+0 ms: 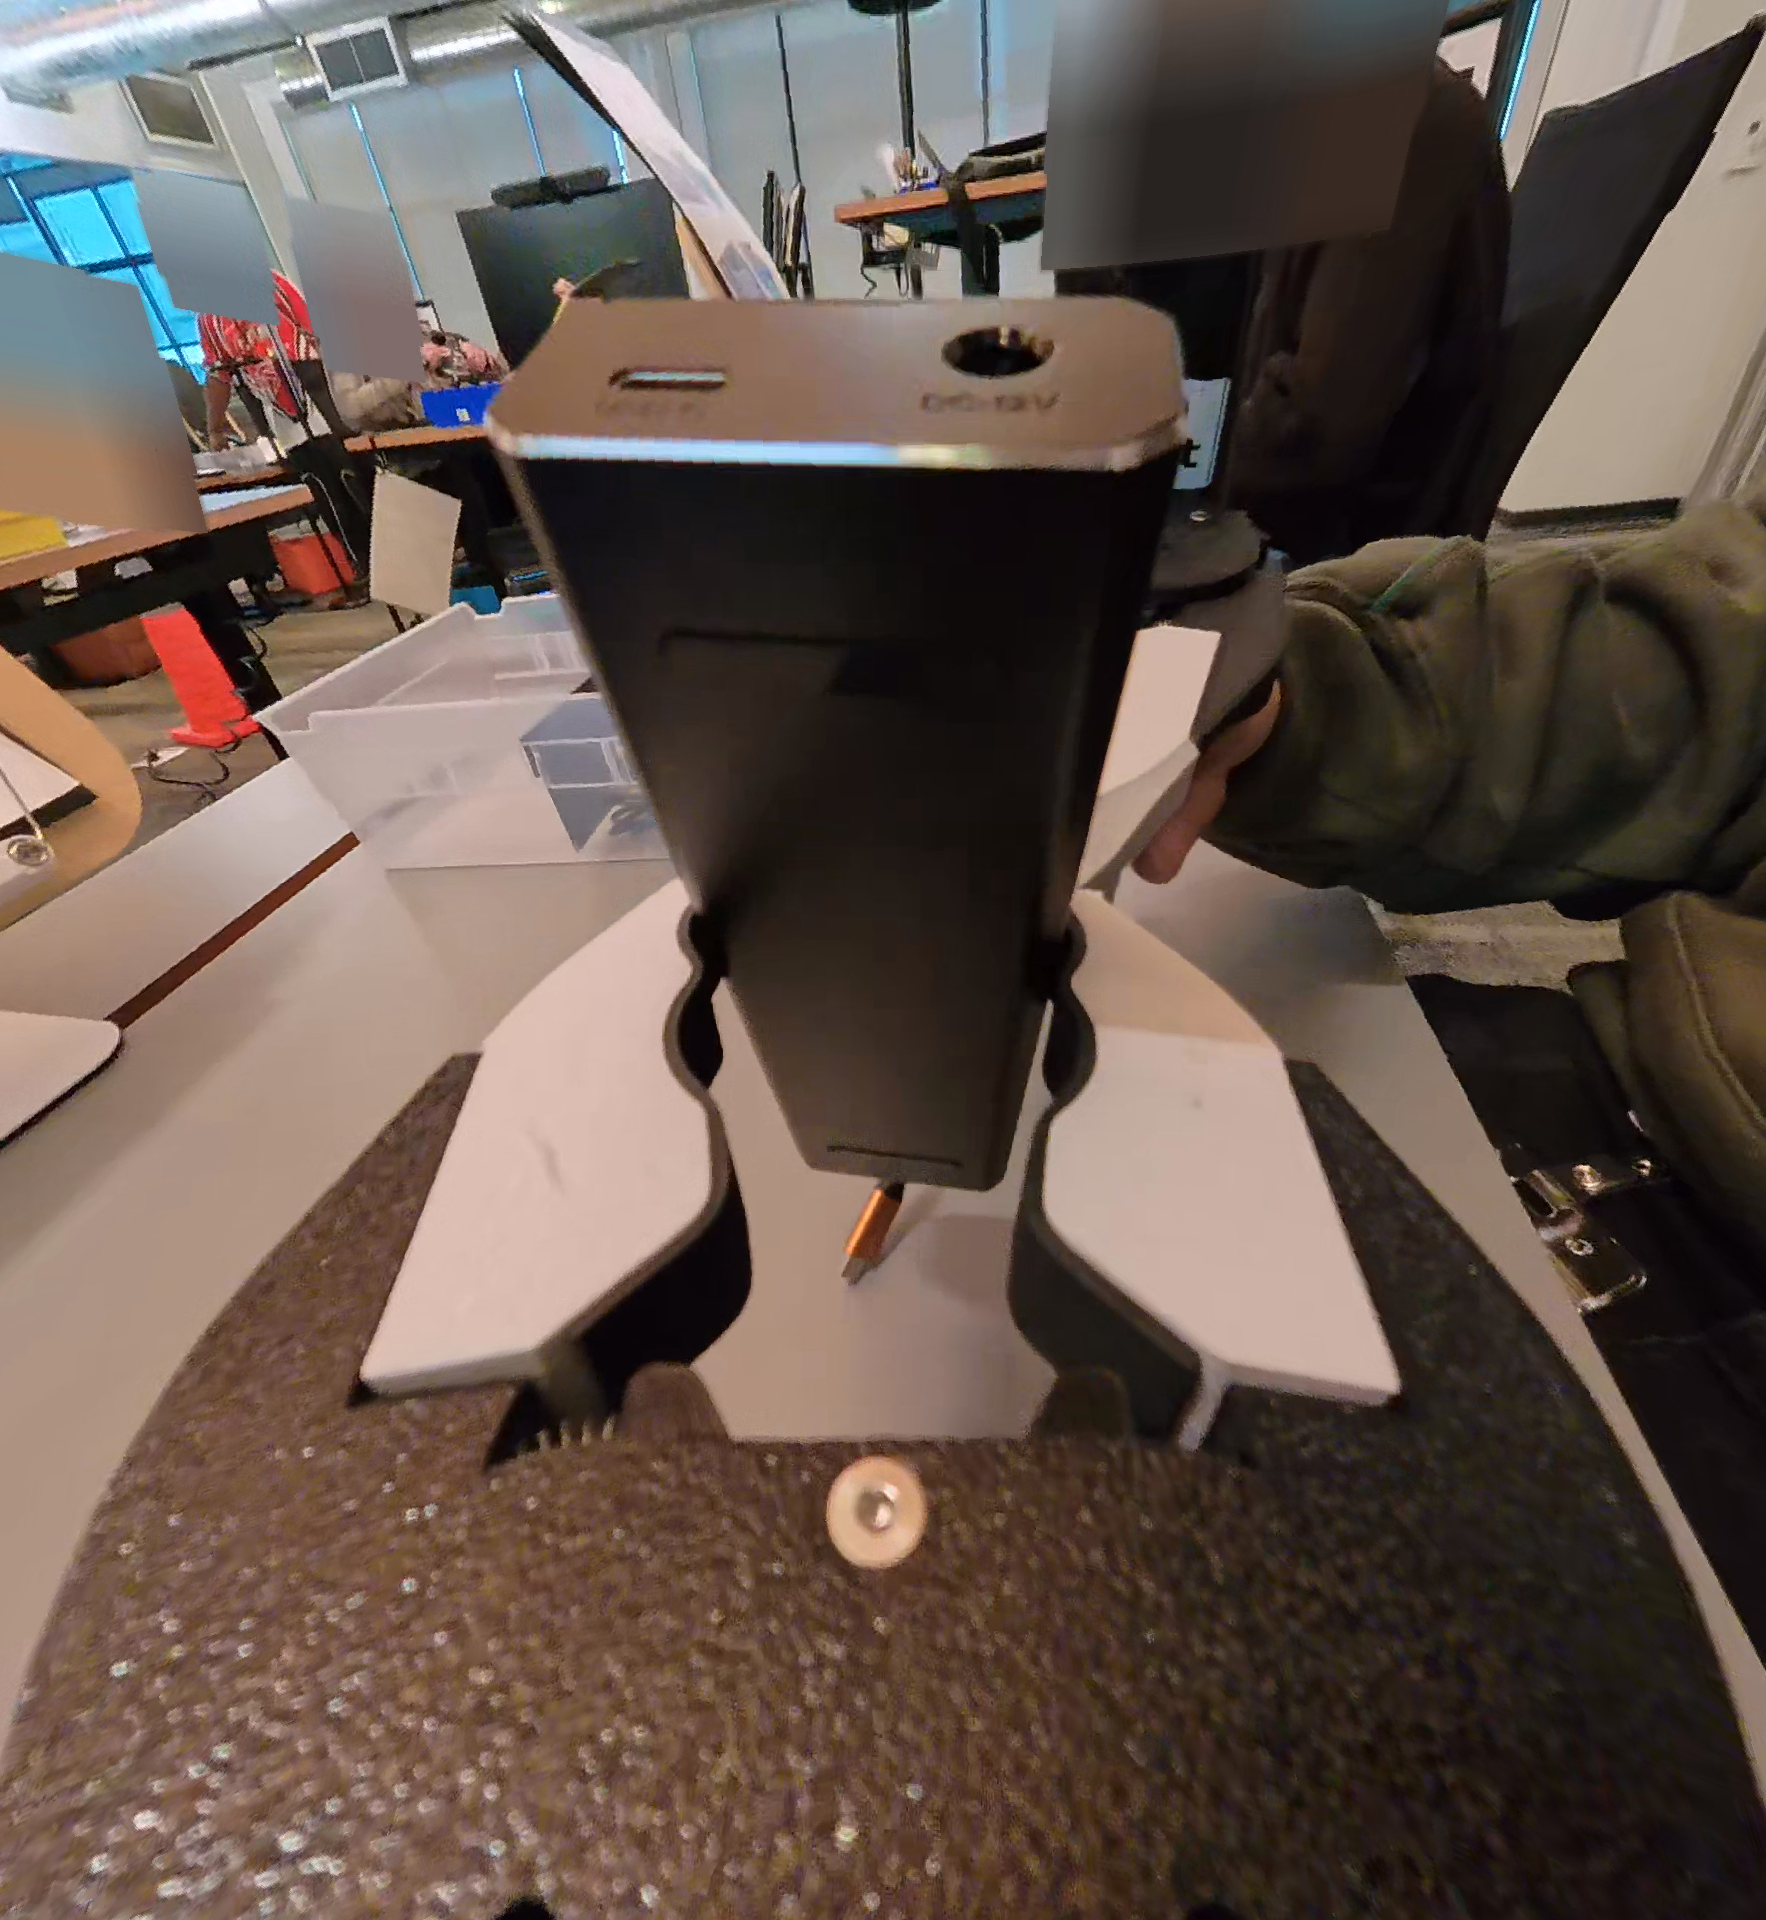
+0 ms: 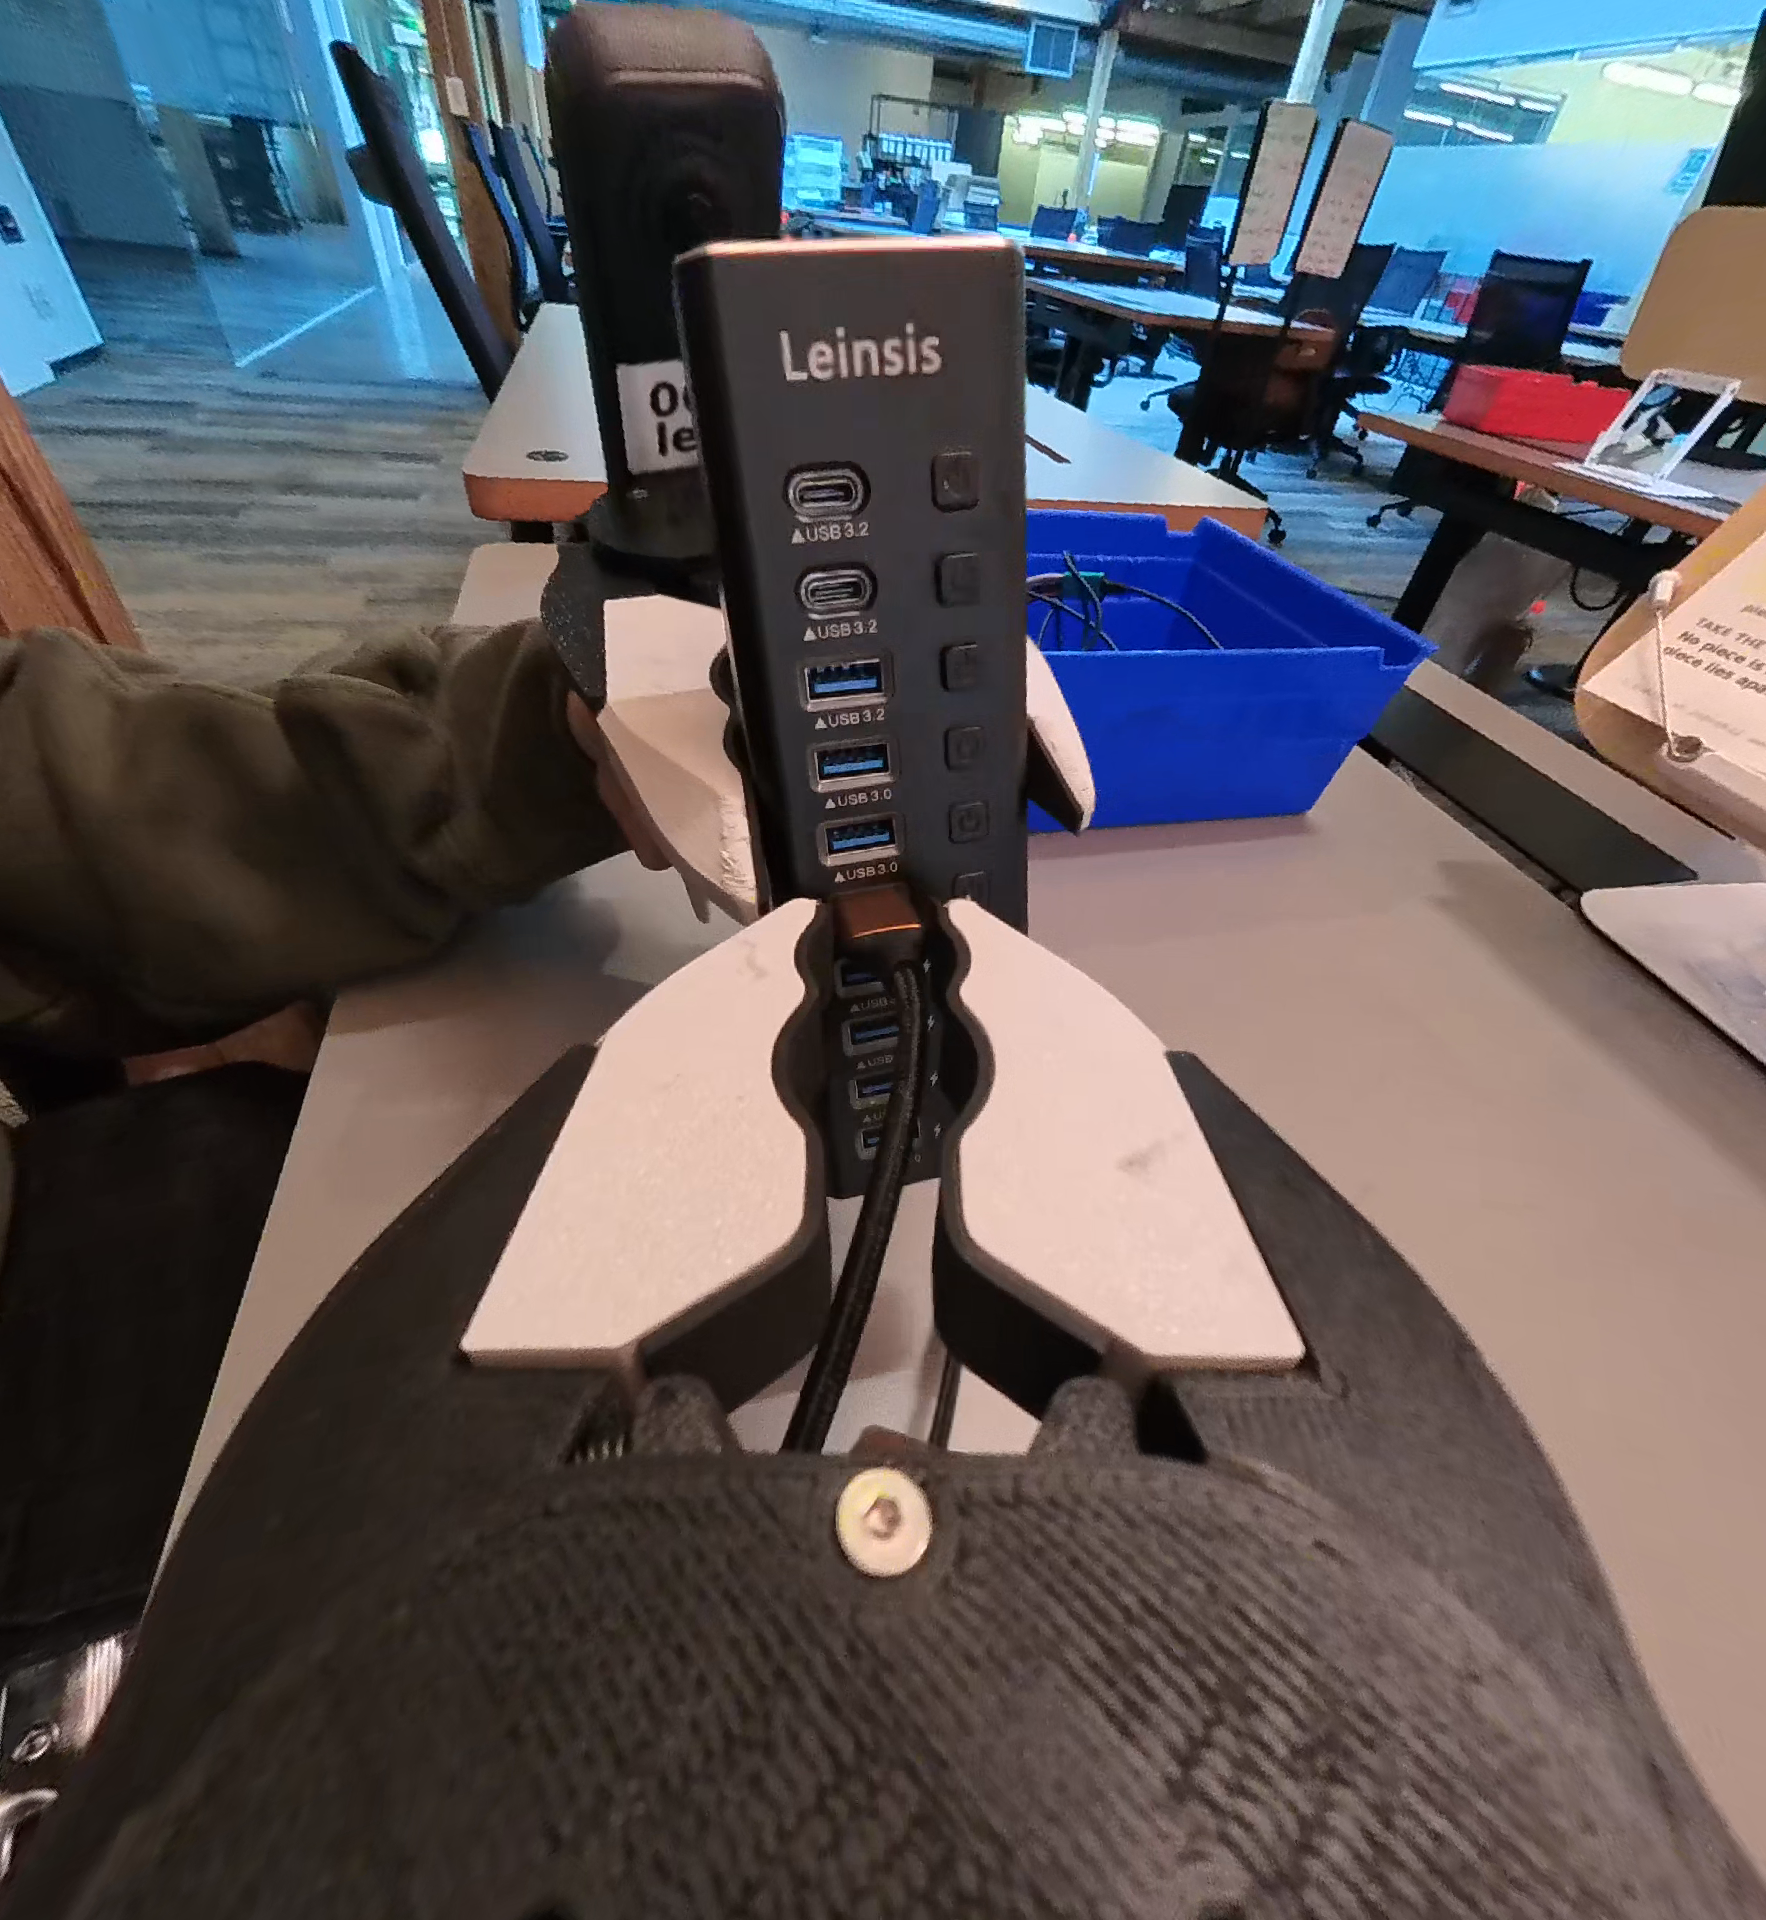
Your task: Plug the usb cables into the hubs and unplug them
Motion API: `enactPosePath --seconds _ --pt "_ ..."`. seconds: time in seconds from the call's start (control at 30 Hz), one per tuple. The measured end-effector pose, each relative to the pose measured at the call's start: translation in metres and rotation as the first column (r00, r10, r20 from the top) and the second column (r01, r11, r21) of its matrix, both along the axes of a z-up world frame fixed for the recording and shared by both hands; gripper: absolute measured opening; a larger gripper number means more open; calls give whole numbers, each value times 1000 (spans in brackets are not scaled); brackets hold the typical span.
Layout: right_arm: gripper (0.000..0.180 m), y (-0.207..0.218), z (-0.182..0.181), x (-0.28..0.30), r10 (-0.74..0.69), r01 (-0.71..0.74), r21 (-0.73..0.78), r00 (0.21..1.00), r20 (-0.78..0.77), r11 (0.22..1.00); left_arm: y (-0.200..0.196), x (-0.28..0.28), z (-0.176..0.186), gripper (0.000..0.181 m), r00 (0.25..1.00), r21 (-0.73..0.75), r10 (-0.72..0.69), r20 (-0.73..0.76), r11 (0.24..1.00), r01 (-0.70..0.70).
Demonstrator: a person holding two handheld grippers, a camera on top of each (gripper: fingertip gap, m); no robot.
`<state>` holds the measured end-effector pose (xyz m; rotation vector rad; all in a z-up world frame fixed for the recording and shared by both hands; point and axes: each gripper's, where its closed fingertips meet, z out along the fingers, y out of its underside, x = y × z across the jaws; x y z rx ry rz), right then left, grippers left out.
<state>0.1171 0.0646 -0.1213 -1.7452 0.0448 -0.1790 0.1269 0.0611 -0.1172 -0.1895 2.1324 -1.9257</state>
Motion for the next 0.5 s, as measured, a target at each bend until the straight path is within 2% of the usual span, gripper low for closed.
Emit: enactPosePath --seconds 0.33,0.5 --pt "16 -14 5 -9 74 -40 -201 984 162 979 -9 -9 2 60 999 40 -38 27 999 37" --pt "15 -15 5 -12 81 -44 -216 983 163 975 -12 -13 1 60 997 22 -60 50 998 58"
